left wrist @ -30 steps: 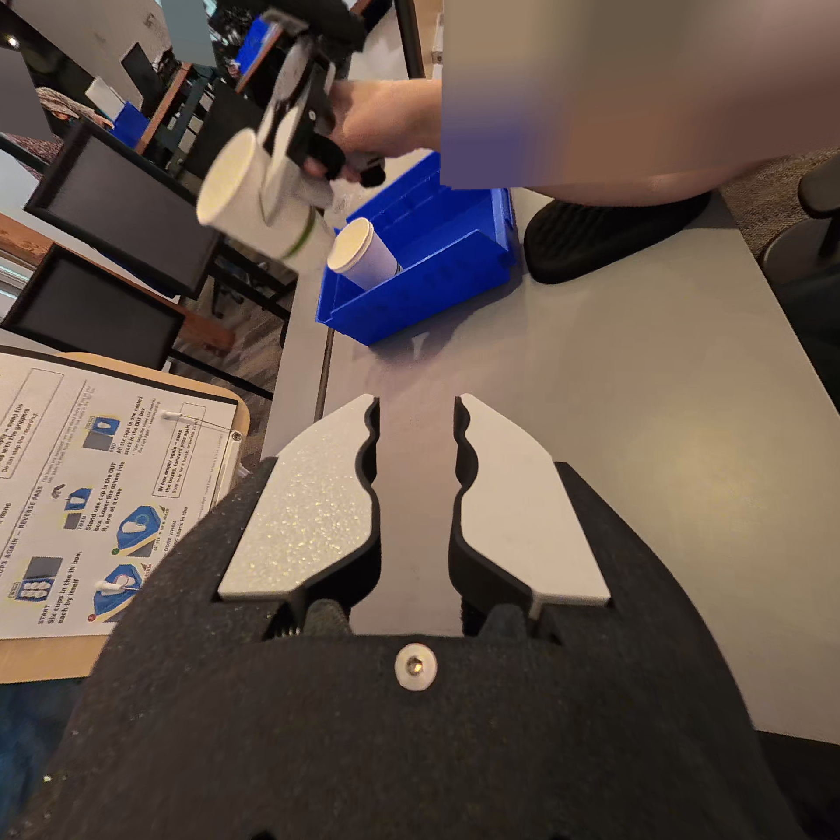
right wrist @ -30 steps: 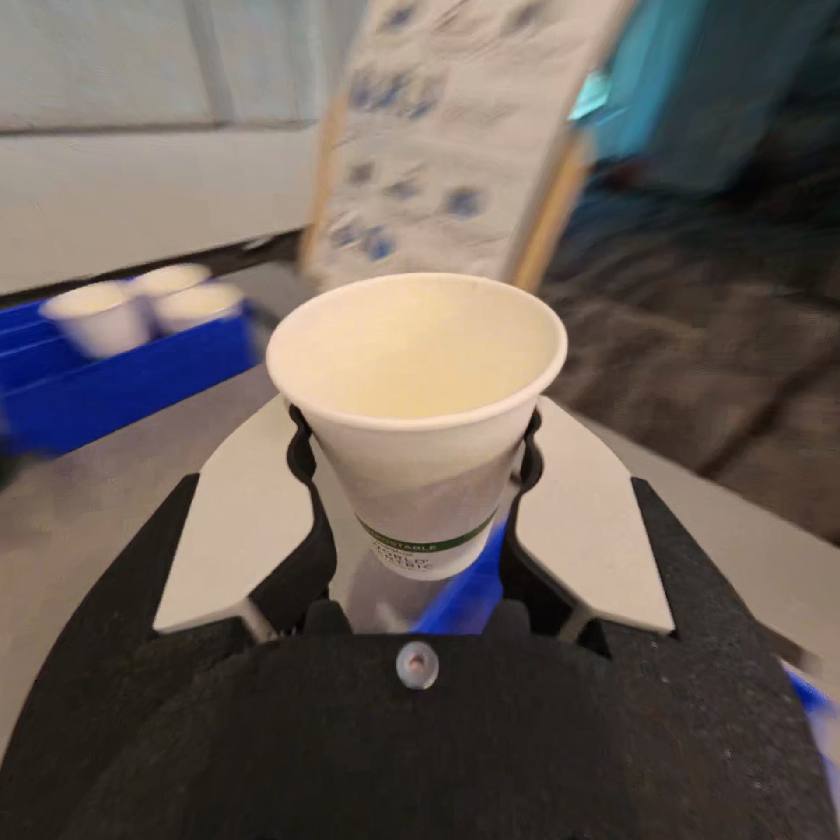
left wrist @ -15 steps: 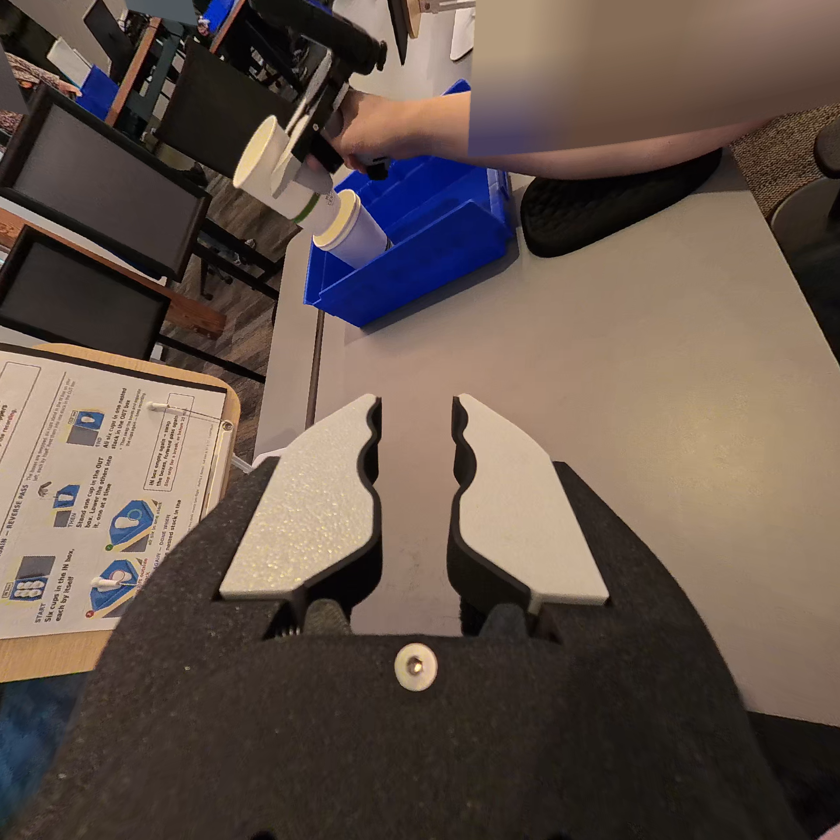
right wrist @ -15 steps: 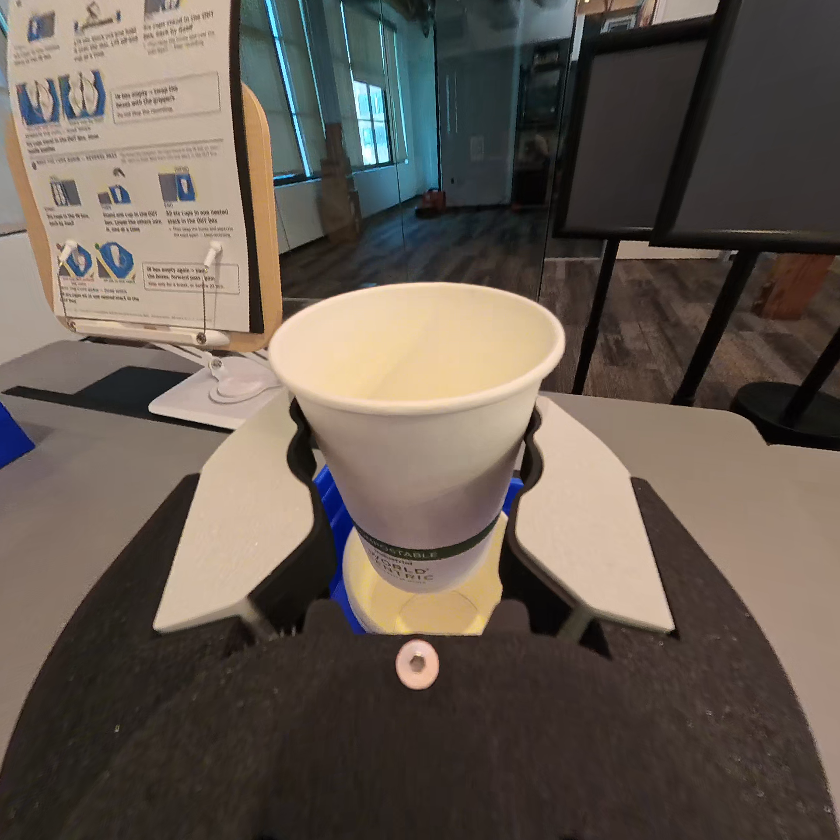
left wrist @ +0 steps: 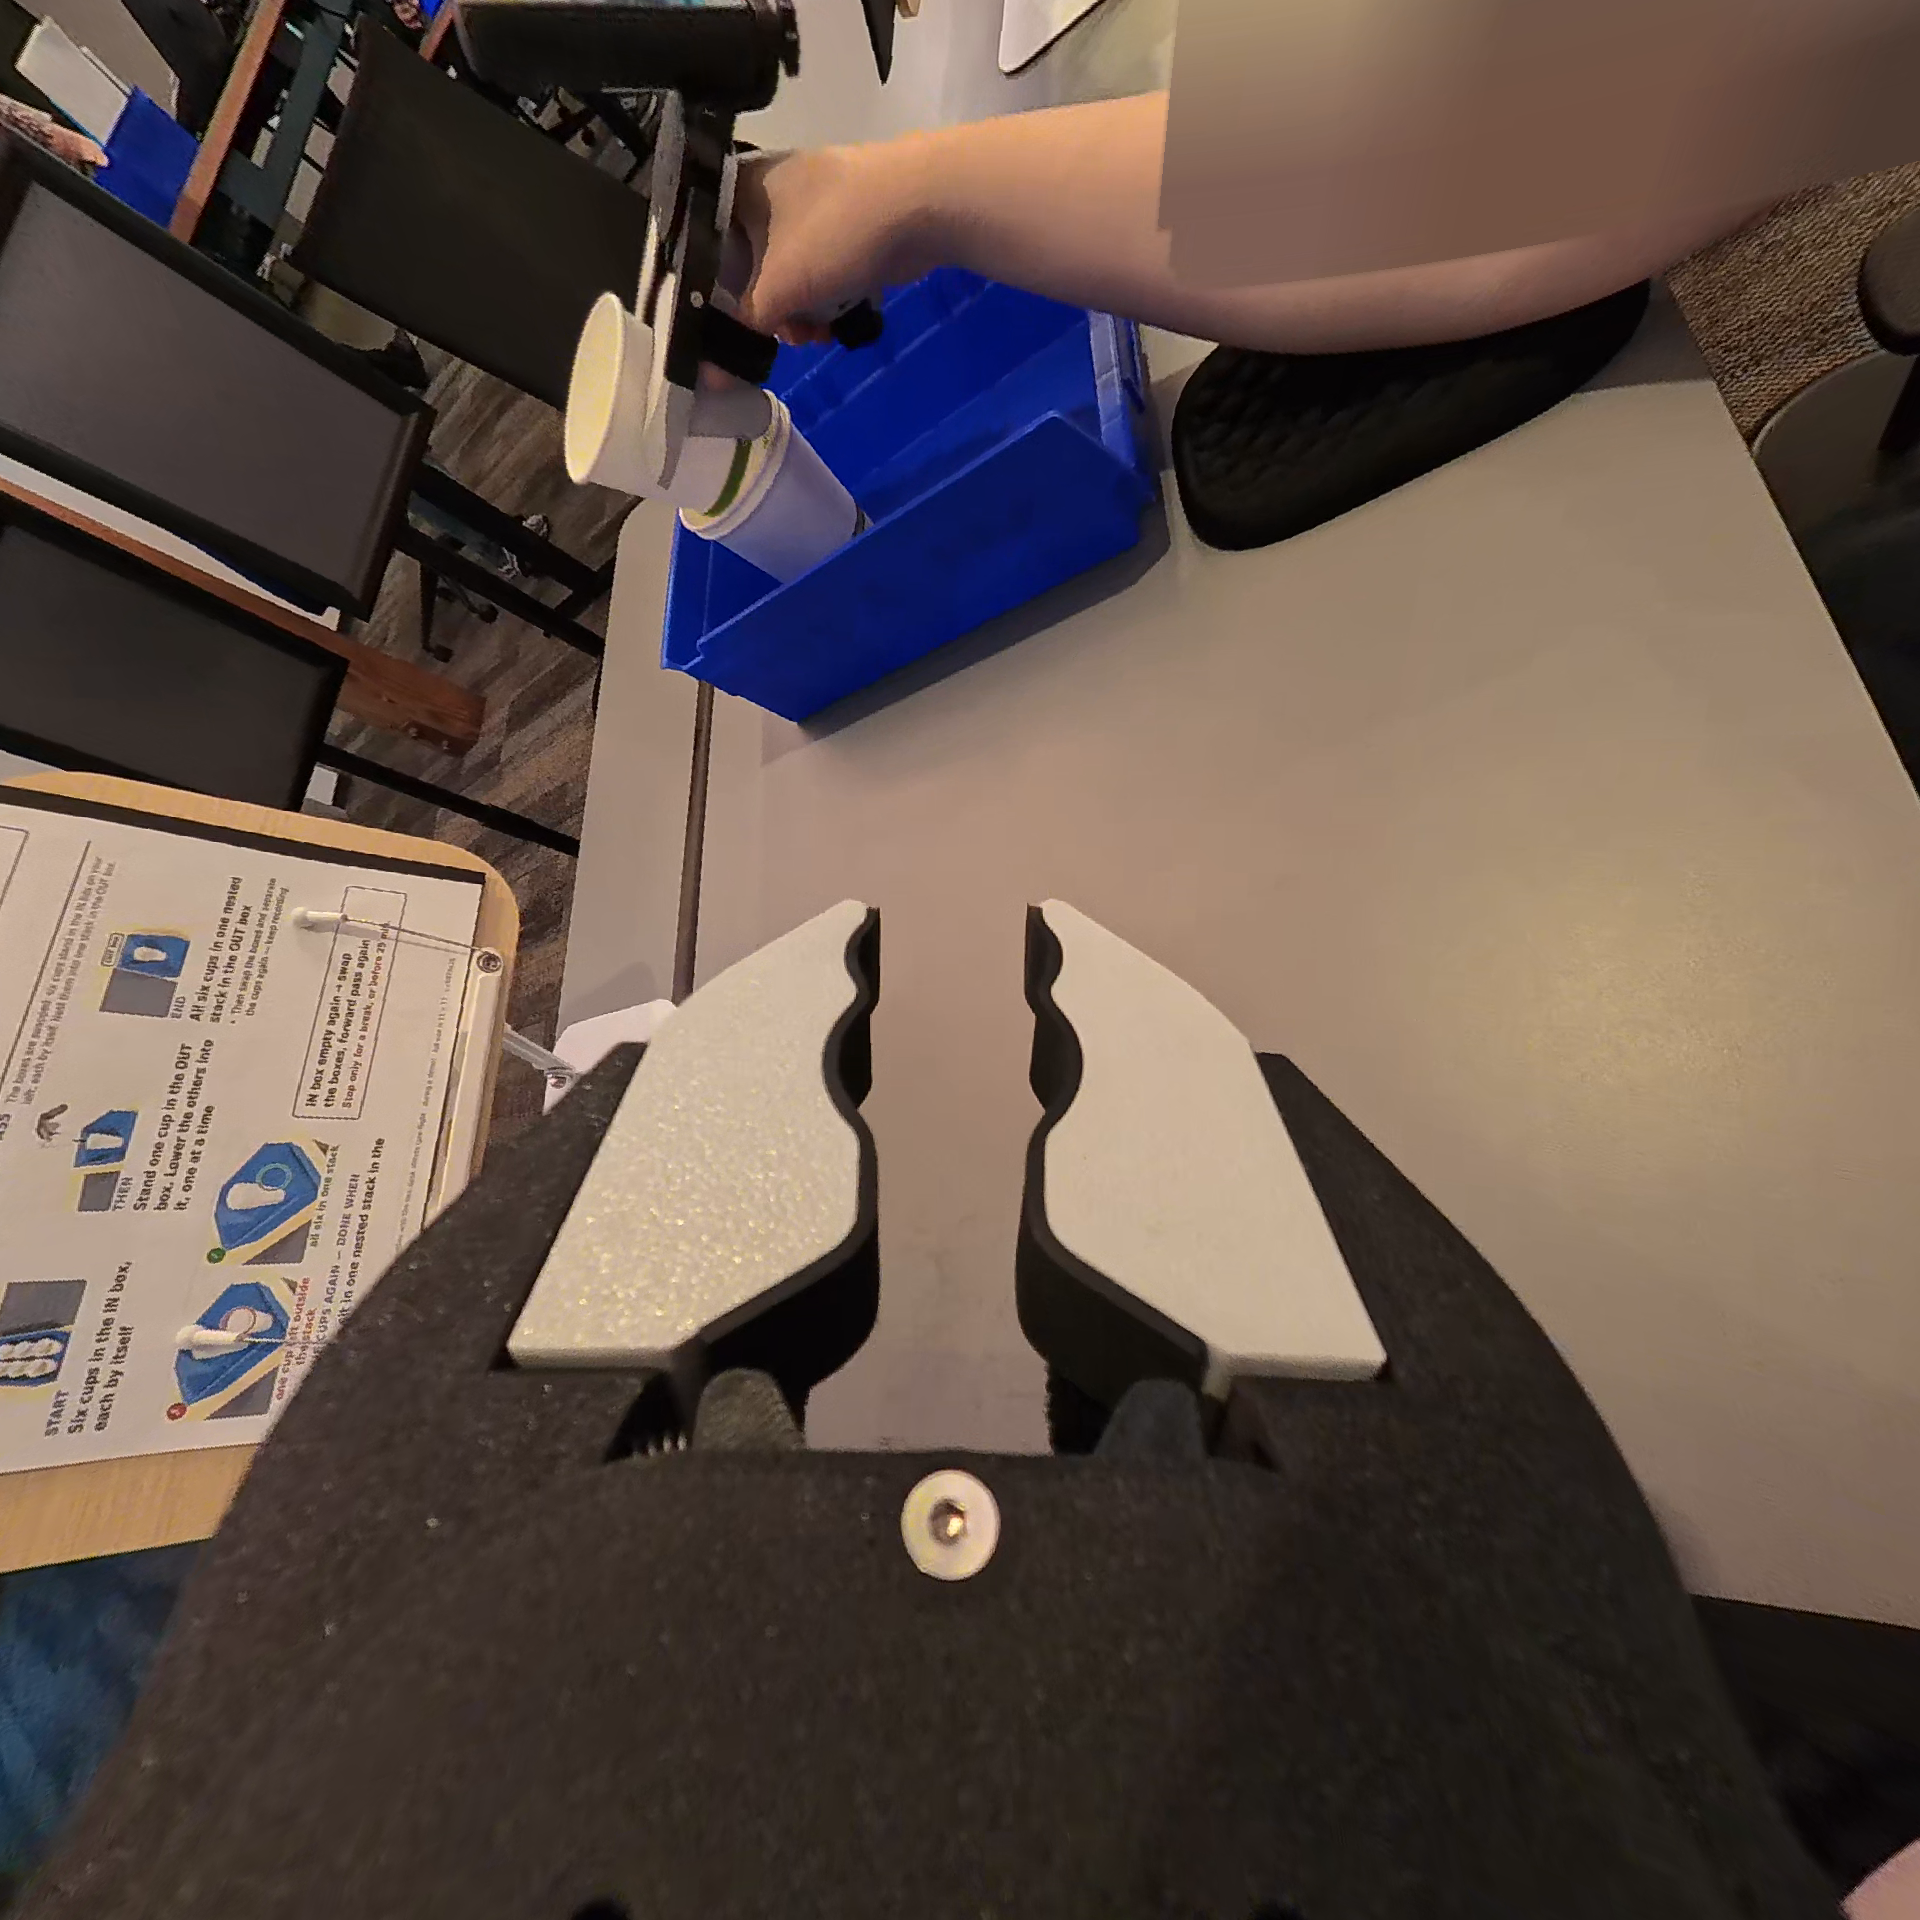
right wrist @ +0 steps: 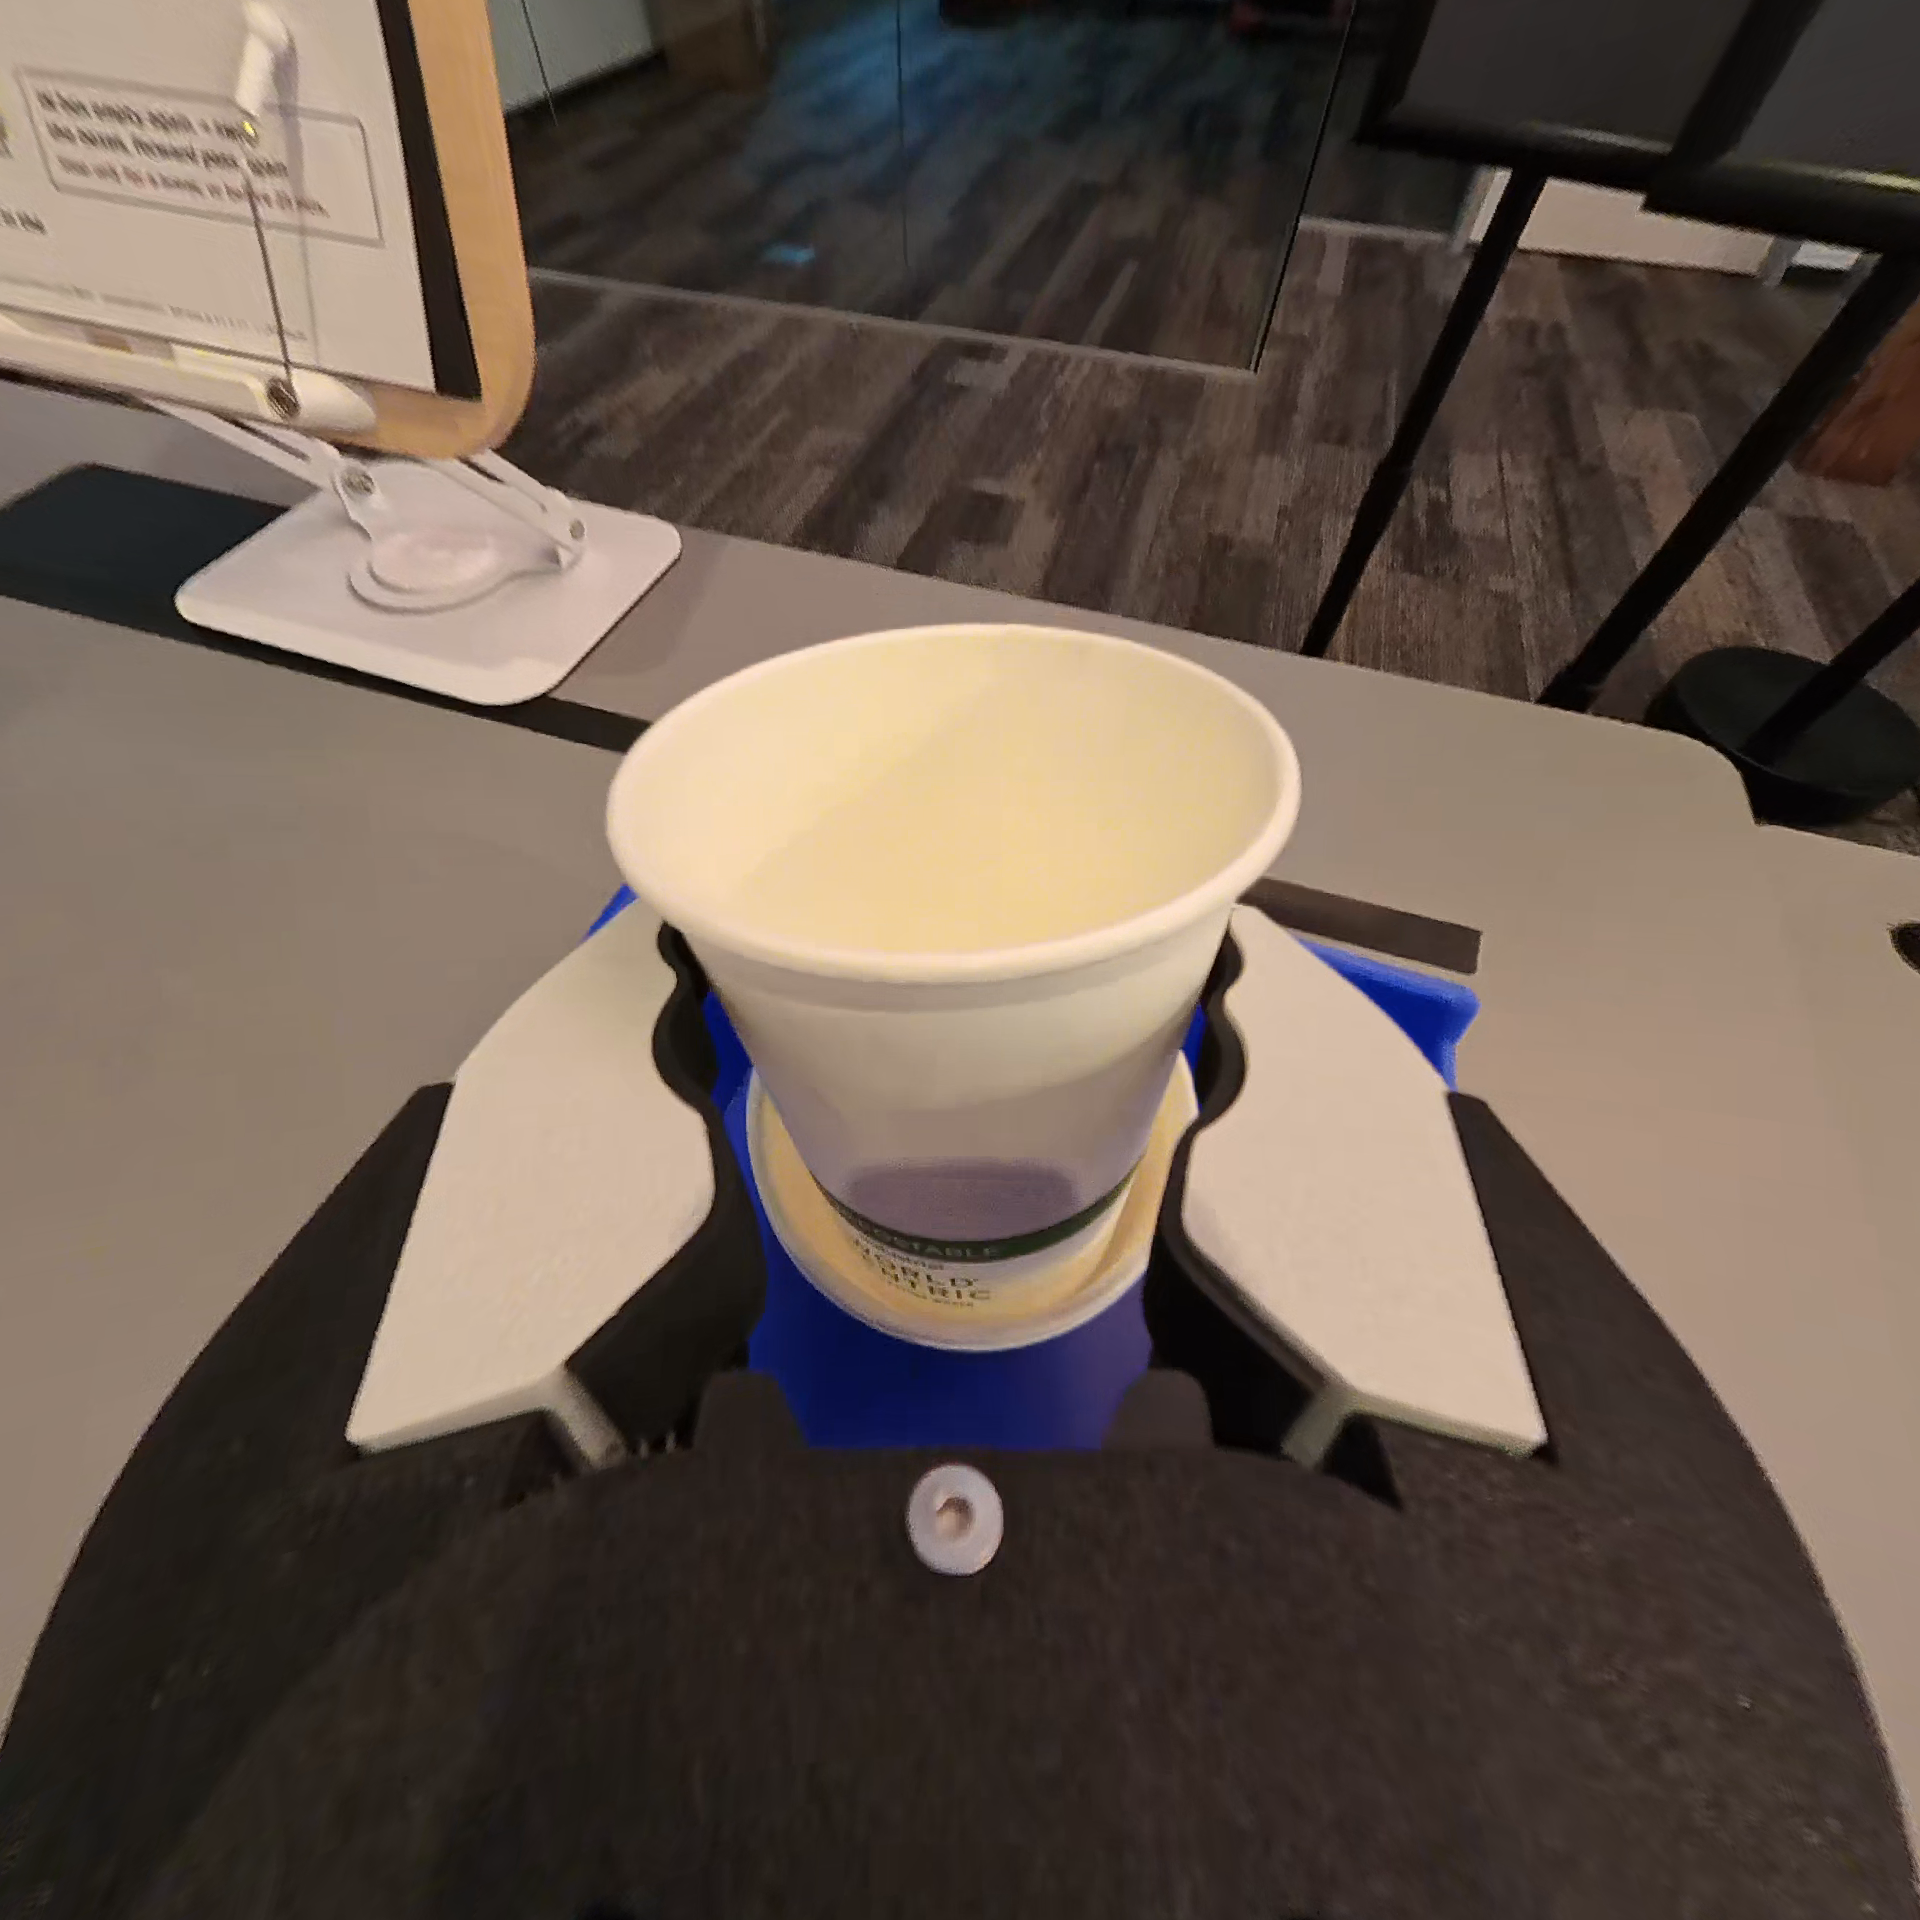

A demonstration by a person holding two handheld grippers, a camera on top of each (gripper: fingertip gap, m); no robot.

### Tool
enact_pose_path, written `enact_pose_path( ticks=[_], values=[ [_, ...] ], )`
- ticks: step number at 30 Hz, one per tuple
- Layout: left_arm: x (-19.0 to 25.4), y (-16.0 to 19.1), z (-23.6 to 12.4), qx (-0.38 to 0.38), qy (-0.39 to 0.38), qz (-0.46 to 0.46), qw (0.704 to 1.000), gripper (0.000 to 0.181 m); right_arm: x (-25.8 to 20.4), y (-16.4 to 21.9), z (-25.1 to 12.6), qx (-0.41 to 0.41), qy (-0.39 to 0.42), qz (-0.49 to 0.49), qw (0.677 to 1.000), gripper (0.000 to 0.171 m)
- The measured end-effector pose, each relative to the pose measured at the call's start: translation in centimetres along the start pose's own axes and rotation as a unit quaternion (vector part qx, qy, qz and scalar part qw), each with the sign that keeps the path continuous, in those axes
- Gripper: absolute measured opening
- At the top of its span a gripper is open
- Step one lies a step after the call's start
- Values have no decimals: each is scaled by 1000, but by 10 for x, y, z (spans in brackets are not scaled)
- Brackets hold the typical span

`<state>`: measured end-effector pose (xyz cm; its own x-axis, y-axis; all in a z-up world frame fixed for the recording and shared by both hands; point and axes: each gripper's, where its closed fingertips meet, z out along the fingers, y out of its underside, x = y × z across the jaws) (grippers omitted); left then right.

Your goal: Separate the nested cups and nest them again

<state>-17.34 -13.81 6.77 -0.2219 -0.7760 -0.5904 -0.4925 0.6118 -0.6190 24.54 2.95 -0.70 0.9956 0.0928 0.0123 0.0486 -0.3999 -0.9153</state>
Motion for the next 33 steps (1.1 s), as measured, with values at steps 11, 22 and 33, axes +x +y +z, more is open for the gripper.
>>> enact_pose_path(
  ticks=[11,22,33],
  values=[
    [-10,10,-5,-25,-29,-3,999,25,3,15,-5,-85,34,-11,996,92],
    [-62,108,-88,-200,-212,-114,950,26,5,19,-35,-163,82,-26,983,106],
    [-44,266,-133,-467,-202,-280,814,34,-37,-15,-42,-117,53,-76,989,105]
  ],
)
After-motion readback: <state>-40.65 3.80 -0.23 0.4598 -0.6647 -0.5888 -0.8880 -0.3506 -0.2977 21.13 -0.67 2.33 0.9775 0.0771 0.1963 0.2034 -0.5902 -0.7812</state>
